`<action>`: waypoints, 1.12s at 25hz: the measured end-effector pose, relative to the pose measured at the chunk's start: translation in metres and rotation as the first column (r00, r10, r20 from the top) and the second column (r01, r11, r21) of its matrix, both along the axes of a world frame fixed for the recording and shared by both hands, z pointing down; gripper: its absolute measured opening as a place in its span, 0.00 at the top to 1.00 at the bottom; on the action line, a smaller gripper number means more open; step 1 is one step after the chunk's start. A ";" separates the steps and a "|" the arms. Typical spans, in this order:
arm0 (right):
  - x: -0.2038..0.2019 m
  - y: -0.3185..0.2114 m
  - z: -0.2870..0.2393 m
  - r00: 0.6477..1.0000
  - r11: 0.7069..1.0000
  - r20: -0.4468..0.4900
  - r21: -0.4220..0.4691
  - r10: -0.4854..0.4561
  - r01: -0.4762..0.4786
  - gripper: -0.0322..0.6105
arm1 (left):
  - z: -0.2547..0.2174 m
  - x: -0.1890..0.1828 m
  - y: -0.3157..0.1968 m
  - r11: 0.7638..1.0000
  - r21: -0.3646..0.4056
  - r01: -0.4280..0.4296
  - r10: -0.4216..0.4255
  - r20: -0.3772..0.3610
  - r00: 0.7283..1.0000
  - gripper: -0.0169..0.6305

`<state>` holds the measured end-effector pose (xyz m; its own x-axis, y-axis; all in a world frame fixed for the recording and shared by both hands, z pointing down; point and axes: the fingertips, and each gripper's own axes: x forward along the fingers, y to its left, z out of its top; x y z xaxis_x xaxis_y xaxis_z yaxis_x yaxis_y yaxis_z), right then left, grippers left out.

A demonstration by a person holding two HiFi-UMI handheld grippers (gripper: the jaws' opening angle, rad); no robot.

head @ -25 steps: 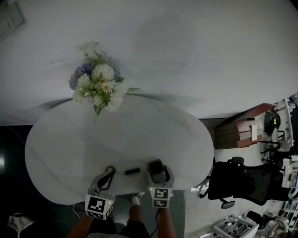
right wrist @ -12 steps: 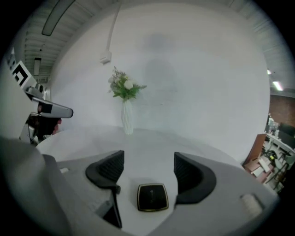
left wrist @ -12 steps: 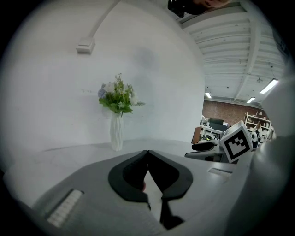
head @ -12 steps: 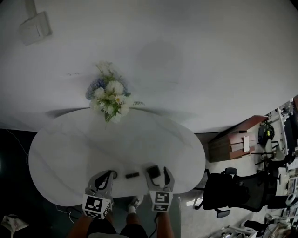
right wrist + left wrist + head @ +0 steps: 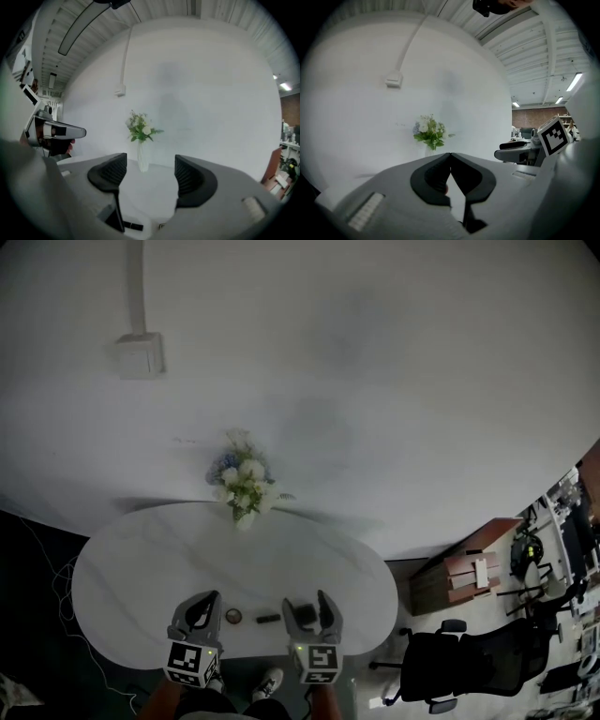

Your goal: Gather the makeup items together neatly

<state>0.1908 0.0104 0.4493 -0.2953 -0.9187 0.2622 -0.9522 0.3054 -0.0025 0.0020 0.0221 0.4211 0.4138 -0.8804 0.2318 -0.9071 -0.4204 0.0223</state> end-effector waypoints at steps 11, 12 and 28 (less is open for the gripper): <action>-0.032 0.016 -0.071 0.998 0.988 -0.016 0.143 -0.057 0.058 0.80 | -0.056 -0.038 0.017 0.989 0.115 0.088 -0.088 -0.007 0.996 0.96; -0.035 0.018 -0.073 0.998 0.987 -0.015 0.145 -0.065 0.066 0.81 | -0.059 -0.041 0.018 0.988 0.121 0.094 -0.094 -0.009 0.996 0.96; -0.068 0.031 -0.078 0.990 0.978 -0.001 0.154 -0.144 0.143 0.94 | -0.064 -0.061 0.041 0.981 0.131 0.144 -0.143 -0.017 0.990 0.96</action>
<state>0.1232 0.0414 0.3715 -0.4287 -0.8957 0.1181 -0.8987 0.4362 0.0459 -0.0588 0.0631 0.3570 0.2821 -0.9533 0.1074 -0.9582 -0.2855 -0.0172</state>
